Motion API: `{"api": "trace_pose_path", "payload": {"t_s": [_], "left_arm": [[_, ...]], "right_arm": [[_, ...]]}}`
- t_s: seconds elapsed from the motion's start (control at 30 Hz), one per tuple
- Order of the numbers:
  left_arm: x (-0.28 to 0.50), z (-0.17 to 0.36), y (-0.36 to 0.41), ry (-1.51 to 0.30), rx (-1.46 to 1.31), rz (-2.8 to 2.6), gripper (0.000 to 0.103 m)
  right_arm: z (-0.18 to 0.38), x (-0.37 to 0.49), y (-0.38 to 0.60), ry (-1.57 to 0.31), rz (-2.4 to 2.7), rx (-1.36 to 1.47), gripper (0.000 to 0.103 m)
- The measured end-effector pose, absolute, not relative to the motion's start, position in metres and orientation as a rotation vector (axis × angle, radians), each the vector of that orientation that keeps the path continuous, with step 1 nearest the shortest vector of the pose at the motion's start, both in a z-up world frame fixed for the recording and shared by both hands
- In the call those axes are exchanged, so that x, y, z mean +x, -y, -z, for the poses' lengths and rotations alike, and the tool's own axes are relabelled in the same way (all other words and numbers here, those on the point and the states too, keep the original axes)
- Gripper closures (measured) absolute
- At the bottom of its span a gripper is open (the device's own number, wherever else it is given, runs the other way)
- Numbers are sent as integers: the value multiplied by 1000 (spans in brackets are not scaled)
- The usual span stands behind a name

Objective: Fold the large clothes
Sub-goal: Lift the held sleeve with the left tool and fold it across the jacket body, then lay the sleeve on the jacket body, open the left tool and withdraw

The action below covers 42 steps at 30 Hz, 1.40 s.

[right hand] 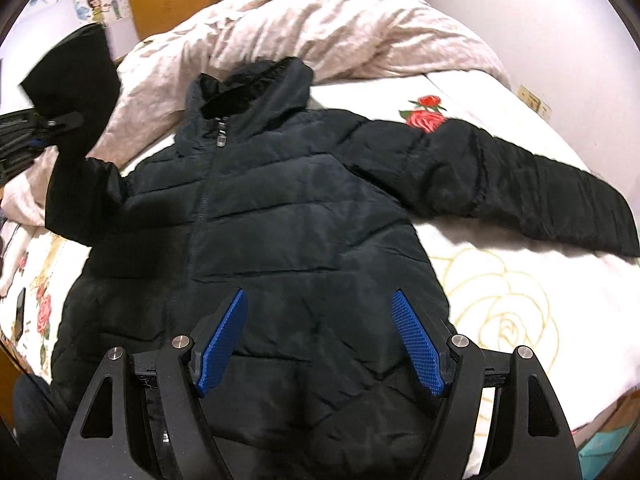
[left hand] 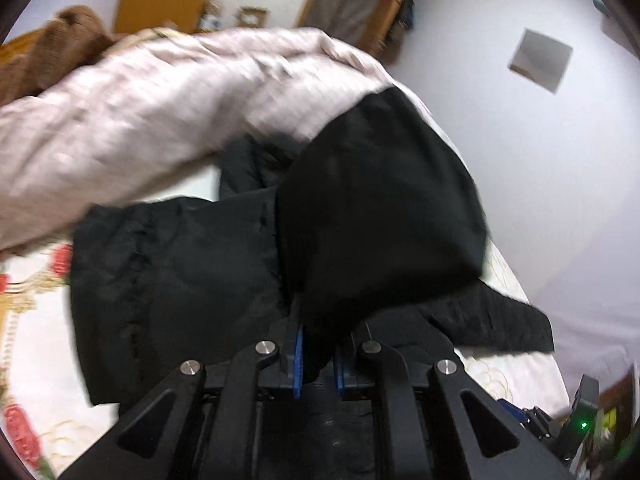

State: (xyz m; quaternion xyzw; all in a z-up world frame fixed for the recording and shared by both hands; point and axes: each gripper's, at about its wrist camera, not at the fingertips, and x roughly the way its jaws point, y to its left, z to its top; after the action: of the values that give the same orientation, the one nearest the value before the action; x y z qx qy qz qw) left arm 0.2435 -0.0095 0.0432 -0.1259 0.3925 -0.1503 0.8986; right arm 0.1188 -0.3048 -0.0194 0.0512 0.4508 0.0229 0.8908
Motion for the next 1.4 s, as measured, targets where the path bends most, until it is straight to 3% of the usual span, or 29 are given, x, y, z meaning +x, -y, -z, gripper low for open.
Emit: {"api": "trace_pose_path", "payload": {"t_s": [0.27, 0.3, 0.4, 0.53, 0.77, 1.0, 1.17, 1.4], "left_arm": [[285, 24, 82, -949, -251, 436, 89], [284, 32, 86, -967, -266, 450, 82], [289, 44, 92, -1004, -306, 476, 46], [282, 29, 89, -981, -357, 521, 24], [268, -10, 33, -869, -345, 500, 22], [309, 27, -75, -920, -270, 110, 24], [337, 62, -107, -953, -302, 42, 26], [350, 101, -69, -976, -148, 50, 23]], "right_arm": [[42, 131, 328, -982, -8, 128, 28], [43, 133, 329, -983, -7, 129, 28], [44, 137, 333, -983, -9, 140, 28], [39, 142, 332, -967, -16, 152, 28], [21, 164, 315, -909, -59, 163, 28], [27, 223, 275, -905, -130, 72, 29], [45, 276, 251, -929, -149, 9, 53], [101, 310, 263, -1017, -94, 41, 55]]}}
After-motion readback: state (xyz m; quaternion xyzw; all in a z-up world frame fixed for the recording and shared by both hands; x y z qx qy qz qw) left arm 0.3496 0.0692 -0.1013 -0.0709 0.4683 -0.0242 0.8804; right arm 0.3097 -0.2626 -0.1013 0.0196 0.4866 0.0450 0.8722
